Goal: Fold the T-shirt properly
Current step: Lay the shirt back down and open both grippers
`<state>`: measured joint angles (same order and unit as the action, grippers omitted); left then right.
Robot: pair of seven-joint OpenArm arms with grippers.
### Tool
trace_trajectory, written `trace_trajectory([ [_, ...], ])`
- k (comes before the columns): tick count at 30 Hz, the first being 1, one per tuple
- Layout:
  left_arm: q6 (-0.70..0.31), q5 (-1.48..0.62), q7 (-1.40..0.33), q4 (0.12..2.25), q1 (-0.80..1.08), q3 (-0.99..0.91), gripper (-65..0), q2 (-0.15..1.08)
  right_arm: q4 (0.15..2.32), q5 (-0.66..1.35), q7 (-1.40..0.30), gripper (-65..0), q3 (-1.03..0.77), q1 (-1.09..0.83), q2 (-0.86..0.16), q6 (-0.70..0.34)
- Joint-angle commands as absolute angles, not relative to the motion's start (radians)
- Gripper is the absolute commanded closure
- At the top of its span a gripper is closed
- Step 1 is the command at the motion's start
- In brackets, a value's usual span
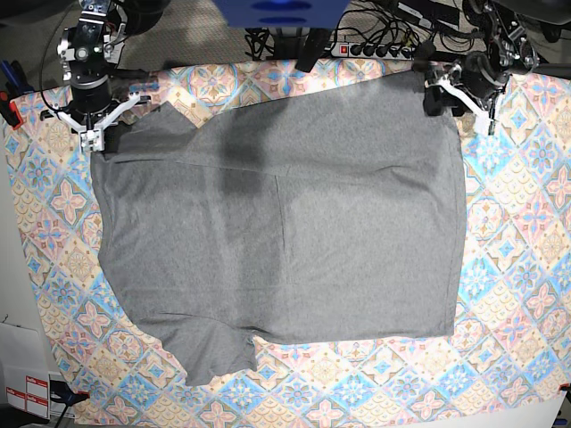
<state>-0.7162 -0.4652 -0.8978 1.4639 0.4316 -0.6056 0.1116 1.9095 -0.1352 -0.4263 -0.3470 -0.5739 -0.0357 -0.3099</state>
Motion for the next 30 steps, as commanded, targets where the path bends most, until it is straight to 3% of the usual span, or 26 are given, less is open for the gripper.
trace_trajectory([
  [1, -0.698, -0.397, -0.978, 1.435, 0.450, -0.596, -30.3, 0.104, 1.923, -0.139, -0.401, -0.7, -0.354, -0.582, -0.042, -0.298],
  [8, -0.698, -0.395, -0.981, 1.434, 0.469, -0.570, -26.7, 0.091, 1.925, -0.139, -0.401, -0.7, -0.352, -0.584, -0.042, -0.298],
  [16, -0.698, -0.358, -0.978, 1.435, 0.501, -0.570, -0.8, 0.093, 1.925, -0.139, -0.401, -0.7, -0.352, -0.584, -0.042, -0.298],
  [22, -0.698, -0.349, -0.978, 1.458, 0.503, -0.572, 0.0, 0.096, 1.925, -0.139, -0.401, -0.7, -0.352, -0.584, -0.042, -0.298],
  [30, -0.698, -0.354, -0.984, 1.767, 0.605, -0.576, 0.0, 0.067, 1.925, -0.139, -0.401, -0.4, -0.352, -0.584, -0.042, -0.298],
])
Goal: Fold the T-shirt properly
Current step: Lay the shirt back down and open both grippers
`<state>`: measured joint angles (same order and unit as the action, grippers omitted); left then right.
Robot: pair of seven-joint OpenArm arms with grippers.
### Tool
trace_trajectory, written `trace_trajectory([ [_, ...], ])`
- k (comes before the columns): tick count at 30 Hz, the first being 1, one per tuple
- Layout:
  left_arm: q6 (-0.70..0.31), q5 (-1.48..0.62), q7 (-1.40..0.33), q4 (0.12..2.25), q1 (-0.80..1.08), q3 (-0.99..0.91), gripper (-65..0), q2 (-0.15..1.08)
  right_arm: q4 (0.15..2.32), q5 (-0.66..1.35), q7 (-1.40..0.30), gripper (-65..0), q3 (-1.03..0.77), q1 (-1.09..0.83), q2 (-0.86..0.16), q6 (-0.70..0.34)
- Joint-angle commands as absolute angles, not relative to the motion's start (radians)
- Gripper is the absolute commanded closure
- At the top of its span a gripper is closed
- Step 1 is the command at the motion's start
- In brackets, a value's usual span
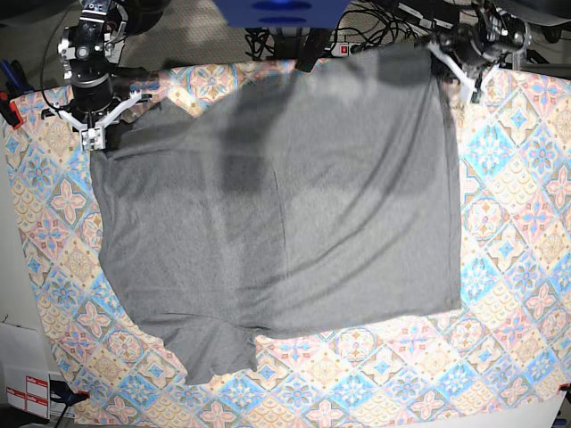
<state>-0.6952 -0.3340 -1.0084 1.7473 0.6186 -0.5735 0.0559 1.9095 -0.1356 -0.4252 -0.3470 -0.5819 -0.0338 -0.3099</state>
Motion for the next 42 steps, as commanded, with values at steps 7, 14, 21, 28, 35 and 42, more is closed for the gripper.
trace_trajectory([
  [7, -0.698, -0.352, -1.070, 1.787, 0.549, -0.665, 0.0, 0.064, 1.925, -0.139, -0.401, -0.4, -0.352, -0.585, -0.042, -0.298],
  [14, -0.698, -0.354, -1.178, 1.794, 0.463, -0.710, 0.0, 0.107, 1.925, -0.139, -0.398, -0.3, -0.352, -0.588, -0.042, -0.298],
  [21, -0.698, -0.354, -1.254, 1.813, 0.390, -0.711, 0.0, 0.111, 1.925, -0.139, -0.400, -0.3, -0.354, -0.588, -0.042, -0.298],
  [28, -0.698, -0.346, -1.363, 1.882, 0.294, -0.714, 0.0, 0.113, 1.928, -0.139, -0.395, -0.3, -0.354, -0.562, -0.042, -0.298],
  [35, -0.698, -0.337, -1.396, 1.880, 0.189, -0.762, 0.0, 0.145, 1.925, -0.140, -0.403, -0.3, -0.354, -0.501, -0.042, -0.298],
  [42, -0.698, -0.203, -1.396, 1.877, 0.101, -0.757, 0.0, 0.148, 1.923, -0.140, -0.479, -0.4, -0.311, -0.430, -0.048, -0.298],
])
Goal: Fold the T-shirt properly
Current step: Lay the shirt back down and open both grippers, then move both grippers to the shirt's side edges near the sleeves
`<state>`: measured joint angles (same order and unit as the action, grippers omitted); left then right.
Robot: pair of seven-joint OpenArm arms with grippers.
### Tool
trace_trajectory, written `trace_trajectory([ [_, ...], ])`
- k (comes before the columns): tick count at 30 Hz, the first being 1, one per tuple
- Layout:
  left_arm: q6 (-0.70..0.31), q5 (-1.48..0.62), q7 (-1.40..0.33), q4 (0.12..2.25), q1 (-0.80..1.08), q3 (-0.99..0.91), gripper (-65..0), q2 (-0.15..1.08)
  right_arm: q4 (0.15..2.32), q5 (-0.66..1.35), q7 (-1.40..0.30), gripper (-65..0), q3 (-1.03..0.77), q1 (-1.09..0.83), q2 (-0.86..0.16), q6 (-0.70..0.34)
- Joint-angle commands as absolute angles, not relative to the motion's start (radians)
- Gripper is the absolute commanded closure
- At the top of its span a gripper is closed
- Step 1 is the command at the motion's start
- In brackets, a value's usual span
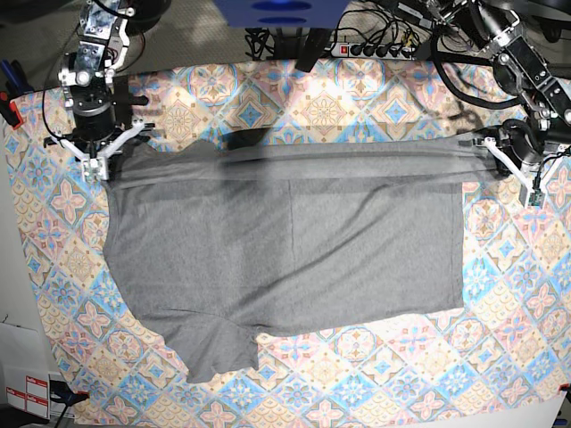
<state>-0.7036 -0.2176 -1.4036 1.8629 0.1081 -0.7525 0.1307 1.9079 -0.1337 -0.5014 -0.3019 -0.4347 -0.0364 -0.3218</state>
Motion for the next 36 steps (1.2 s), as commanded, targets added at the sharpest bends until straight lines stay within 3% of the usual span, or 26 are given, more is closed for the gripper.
trace_trajectory([
  [1, -0.698, -0.193, -1.396, 1.877, 0.090, -0.750, 0.0, 0.148, 1.923, -0.140, -0.490, -0.4, -0.305, -0.418, -0.048, -0.298],
  [9, -0.698, -0.048, -1.396, 1.877, 0.061, -0.644, 0.0, 0.110, 1.922, -0.139, -0.625, -0.4, -0.314, -0.317, -0.048, -0.298],
  [12, -0.698, -0.016, -1.396, 1.877, 0.059, -0.613, 0.0, 0.087, 1.910, -0.139, -0.668, -0.4, -0.401, -0.305, -0.045, -0.298],
  [36, -0.698, 0.133, -1.396, 1.877, -0.035, -0.610, 0.0, 0.097, 1.874, -0.139, -0.773, -0.5, -0.444, -0.243, -0.064, -0.302],
])
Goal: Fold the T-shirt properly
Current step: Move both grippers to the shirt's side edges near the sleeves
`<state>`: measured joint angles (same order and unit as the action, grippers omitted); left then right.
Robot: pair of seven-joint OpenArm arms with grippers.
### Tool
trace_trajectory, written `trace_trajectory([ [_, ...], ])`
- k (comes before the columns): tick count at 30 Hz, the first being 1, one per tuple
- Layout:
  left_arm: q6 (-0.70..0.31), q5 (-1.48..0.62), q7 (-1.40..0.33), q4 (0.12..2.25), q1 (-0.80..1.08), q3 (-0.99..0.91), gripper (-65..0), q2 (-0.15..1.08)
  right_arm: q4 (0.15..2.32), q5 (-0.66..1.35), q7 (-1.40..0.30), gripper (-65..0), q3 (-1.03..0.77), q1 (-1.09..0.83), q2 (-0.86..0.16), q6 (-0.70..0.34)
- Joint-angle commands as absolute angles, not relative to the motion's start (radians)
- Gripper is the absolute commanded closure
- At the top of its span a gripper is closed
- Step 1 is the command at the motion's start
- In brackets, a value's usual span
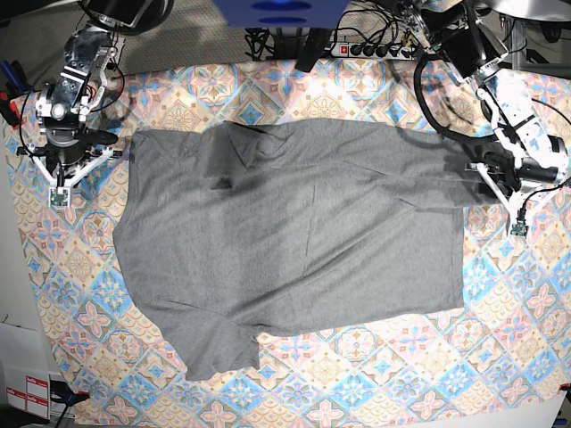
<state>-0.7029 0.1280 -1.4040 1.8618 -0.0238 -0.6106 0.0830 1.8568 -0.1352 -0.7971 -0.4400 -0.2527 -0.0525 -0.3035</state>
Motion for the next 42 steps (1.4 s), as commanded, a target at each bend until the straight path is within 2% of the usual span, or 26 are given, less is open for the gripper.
trace_trajectory([
  [1, -0.698, 0.128, -1.396, 1.877, -0.031, -0.610, 0.0, 0.097, 1.874, -0.139, -0.773, -0.5, -0.444, -0.245, -0.064, -0.302],
  [4, -0.698, 0.125, -1.396, 1.877, -0.021, -0.610, 0.0, 0.097, 1.886, -0.139, -0.765, -0.5, -0.420, -0.291, -0.064, -0.320],
  [8, -0.698, 0.125, -1.396, 1.877, -0.016, -0.610, 0.0, 0.097, 1.931, -0.139, -0.765, -0.6, -0.338, -0.377, -0.062, -0.423],
  [12, -0.698, 0.125, -1.396, 1.877, -0.016, -0.610, 0.0, 0.097, 1.937, -0.139, -0.769, -1.5, -0.323, -0.389, -0.051, -0.432],
  [23, -0.698, 0.124, -1.396, 1.877, -0.001, -0.610, 0.0, 0.096, 1.946, -0.140, -0.777, -20.2, -0.125, -0.390, -0.119, -0.446],
  [26, -0.698, 0.124, -1.396, 1.877, 0.001, -0.610, 0.0, 0.096, 1.945, -0.140, -0.812, -23.4, -0.042, -0.389, -0.151, -0.446],
  [33, -0.698, 0.122, -1.396, 1.877, 0.012, -0.610, 0.0, 0.096, 1.934, -0.139, -0.908, -23.9, 0.018, -0.343, -0.177, -0.446],
  [42, -0.698, 0.122, -1.396, 1.877, 0.012, -0.610, 0.0, 0.096, 1.854, -0.139, -0.917, -24.1, 0.077, -0.328, -0.206, -0.452],
])
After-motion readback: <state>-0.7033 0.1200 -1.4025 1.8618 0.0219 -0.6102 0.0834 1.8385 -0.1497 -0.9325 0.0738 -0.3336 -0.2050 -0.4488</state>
